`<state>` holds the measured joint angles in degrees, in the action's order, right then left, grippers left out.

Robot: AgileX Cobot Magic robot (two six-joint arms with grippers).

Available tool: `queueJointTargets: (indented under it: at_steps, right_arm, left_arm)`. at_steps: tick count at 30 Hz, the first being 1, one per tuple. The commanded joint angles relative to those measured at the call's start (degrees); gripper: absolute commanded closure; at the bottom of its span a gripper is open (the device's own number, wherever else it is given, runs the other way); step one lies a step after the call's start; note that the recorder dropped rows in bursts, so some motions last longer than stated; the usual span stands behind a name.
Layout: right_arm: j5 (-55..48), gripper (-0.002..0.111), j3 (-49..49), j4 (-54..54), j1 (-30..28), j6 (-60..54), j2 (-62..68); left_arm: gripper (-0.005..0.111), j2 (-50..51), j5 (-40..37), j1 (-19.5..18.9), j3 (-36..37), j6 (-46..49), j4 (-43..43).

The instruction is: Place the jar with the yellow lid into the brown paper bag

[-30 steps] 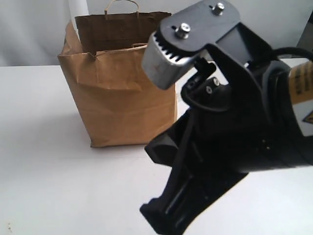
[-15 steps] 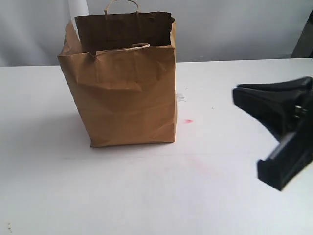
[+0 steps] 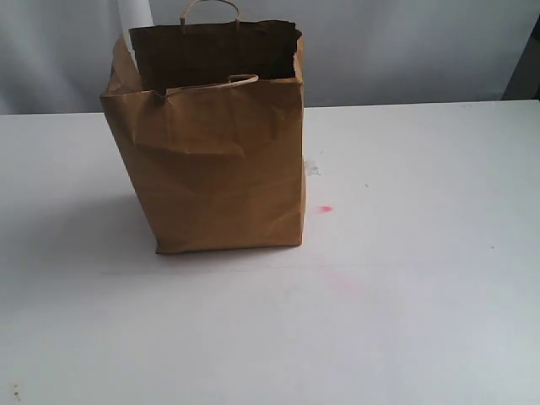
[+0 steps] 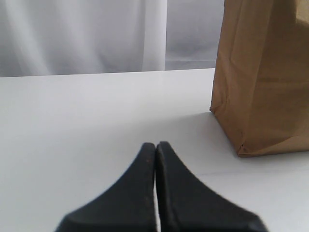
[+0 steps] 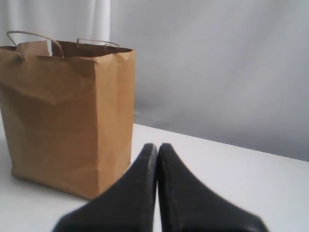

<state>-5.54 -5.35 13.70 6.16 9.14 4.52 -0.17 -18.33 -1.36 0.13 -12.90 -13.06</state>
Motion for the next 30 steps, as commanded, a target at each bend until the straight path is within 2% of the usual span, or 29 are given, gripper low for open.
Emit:
queueJointTargets:
  at_steps: [1,8,12,30]
  right_arm:
    - [1.0,0.108,4.0,-1.6,-2.3,0.3,-4.5]
    - [0.4,0.108,5.4,-2.9,-2.8,0.3,-4.5]
    - [0.3,0.108,5.4,-8.4,-2.8,0.3,-4.5]
    - [0.3,0.108,5.4,-8.6,-2.8,0.3,-4.5]
  left_arm:
    - [0.106,0.2,0.6,0.2,-0.1,-0.2,0.2]
    - [0.106,0.2,0.6,0.2,-0.1,-0.2,0.2]
    - [0.106,0.2,0.6,0.2,-0.1,-0.2,0.2]
    - [0.106,0.2,0.6,0.2,-0.1,-0.2,0.2]
